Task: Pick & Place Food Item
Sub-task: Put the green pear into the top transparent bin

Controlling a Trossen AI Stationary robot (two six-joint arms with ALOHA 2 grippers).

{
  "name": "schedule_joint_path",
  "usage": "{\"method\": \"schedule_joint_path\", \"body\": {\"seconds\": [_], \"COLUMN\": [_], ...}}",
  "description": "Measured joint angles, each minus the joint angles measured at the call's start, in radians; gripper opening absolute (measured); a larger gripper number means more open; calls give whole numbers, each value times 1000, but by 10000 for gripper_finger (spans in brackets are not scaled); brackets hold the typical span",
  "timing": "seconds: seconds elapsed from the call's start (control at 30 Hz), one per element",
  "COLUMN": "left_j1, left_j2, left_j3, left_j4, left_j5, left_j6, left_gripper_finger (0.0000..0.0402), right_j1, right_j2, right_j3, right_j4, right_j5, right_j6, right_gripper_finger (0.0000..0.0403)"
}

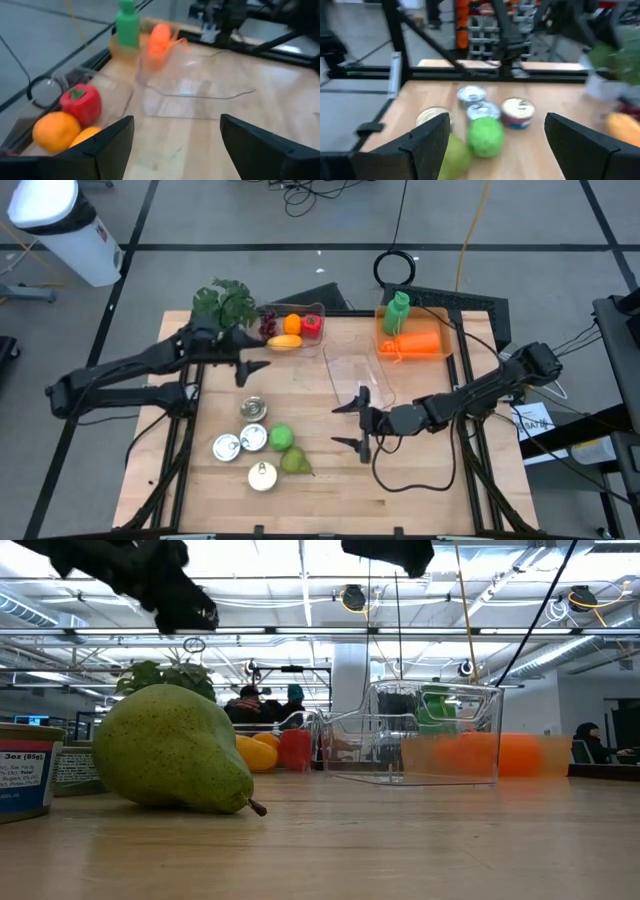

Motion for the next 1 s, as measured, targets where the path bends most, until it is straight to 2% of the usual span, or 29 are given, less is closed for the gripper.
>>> {"method": "schedule_joint_path", "body": {"seconds": [0.17,0.33,0.47,0.7,0.87,0.93,1.0], "left_j1": [-155,-225,-247,-253,-253,-253,-253], "left_j2": [-109,-136,-125,-98,-91,-90,-91], "left_j3": [0,0,0,0,-1,-1,-1], "left_j4": [-24,-20,-11,8,10,7,11], "left_j5": [-83,-86,-86,-86,-86,-86,-86], "left_j6": [-23,-23,-57,-78,-106,-120,-125], "left_gripper_finger": [314,323,326,313,305,306,310], "right_j1": [1,6,43,87,71,64,55], "right_j2": [100,241,367,591,692,712,719], "right_j3": [27,136,265,487,575,579,578], "right_j4": [13,-32,-166,-394,-419,-414,-415], "right_j5": [-99,-162,-155,-8,76,65,2], "right_j6": [52,199,243,224,238,268,326], "right_gripper_finger": [306,306,306,306,306,306,306]}}
